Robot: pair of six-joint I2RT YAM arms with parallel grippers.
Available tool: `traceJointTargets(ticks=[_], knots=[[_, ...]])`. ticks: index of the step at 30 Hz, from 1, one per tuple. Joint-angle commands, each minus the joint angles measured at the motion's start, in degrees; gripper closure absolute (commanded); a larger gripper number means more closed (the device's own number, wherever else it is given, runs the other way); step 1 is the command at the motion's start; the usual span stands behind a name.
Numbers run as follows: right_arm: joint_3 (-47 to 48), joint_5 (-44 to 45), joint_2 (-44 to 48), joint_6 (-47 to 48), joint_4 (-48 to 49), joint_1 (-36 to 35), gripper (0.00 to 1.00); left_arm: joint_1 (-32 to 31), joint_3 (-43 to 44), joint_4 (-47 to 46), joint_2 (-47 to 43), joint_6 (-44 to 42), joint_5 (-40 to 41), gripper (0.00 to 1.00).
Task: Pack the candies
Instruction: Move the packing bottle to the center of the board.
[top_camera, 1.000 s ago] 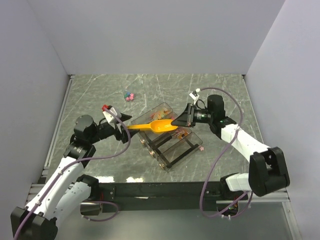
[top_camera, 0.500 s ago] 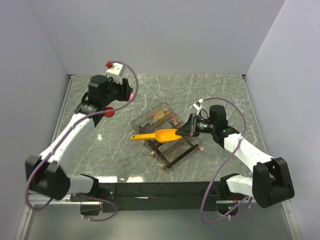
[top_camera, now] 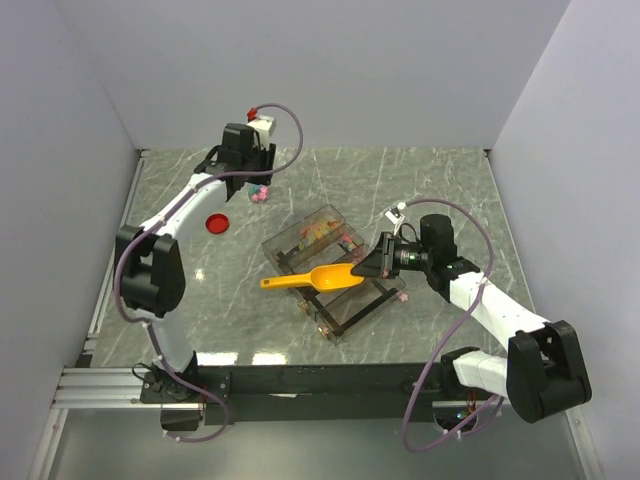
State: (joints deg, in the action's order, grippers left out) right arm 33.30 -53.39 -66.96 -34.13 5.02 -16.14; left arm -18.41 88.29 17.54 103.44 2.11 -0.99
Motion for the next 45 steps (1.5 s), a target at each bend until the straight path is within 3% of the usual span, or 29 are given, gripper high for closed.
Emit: traceJointTargets(ticks=[1, 14, 21, 27, 38, 45], knots=[[0.98, -2.42, 2.01, 1.70, 1.14, -0.21, 1.00, 0.40, 5.48, 0.22, 3.60, -0.79, 3.19, 0.54], [0.10, -3.65, 0.69, 3.46, 0.87, -0.21, 1.00, 1.98, 16.91, 2.85, 16.44, -1.49, 3.28, 0.57], [-0.08, -3.39, 0.86, 3.54, 1.05, -0.29, 1.00, 1.98, 18.06, 4.87, 17.68, -3.43, 1.79, 0.68], [-0.52, -3.22, 1.48, 3.02, 1.31, -0.29, 1.00, 1.98, 17.36, 7.41, 14.87, -3.69, 1.43, 0.87], [-0.87, -2.16, 4.55, 3.37, -0.53, -0.29, 1.00, 0.49, 8.84, 15.32, 6.08, 1.31, -5.76, 0.92], [-1.66, -1.90, 6.05, 3.37, -1.06, -0.29, 1.00, -0.39, 0.66, 12.08, 0.01, 2.55, -8.94, 0.91]])
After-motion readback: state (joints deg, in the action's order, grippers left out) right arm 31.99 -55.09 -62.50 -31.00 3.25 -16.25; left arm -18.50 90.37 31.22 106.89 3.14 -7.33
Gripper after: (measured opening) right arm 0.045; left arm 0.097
